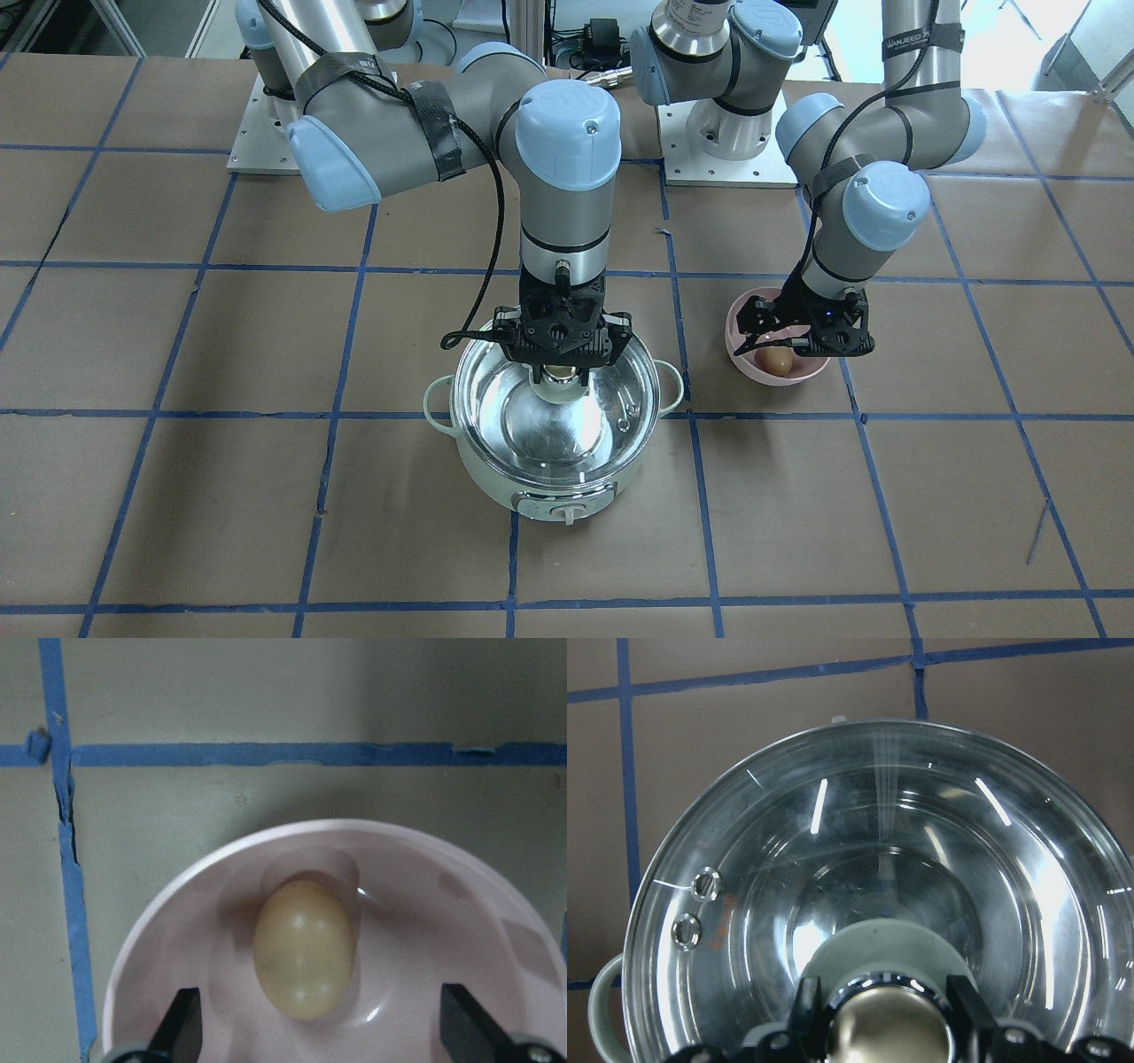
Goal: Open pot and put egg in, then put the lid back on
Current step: 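Close the right gripper on the glass lid knob, then lift the glass lid off the pot and carry it away with the right gripper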
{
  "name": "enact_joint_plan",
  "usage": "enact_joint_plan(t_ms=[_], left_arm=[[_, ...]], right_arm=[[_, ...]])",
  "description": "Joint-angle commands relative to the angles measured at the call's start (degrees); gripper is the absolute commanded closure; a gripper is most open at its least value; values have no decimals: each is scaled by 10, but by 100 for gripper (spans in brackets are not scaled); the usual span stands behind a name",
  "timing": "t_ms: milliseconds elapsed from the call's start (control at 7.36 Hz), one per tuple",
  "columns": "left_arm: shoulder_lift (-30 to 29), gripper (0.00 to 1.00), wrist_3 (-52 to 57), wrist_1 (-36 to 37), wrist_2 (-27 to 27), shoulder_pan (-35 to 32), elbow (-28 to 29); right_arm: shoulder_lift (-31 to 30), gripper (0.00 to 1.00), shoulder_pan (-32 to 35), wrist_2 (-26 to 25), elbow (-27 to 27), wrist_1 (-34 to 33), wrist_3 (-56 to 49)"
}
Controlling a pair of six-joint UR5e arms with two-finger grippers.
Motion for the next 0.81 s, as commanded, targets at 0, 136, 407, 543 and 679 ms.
enact_joint_plan(t_ms=[0,136,407,543,679], left_arm=[[-2,6,-1,-31,0,0,2],[-3,6,-1,-32,0,0,2],[-6,6,-1,-32,2,0,5],[-10,5,-1,-33,1,0,5],[-10,5,-1,-33,1,0,6]], right_arm=[[-31,71,-17,0,-12,35,-5],[-43,71,-34,1,-14,45,-6],[-90,70,-86,8,-9,81,-69],[-108,70,-113,10,-8,98,-86],[-121,70,-142,11,-8,118,-104]])
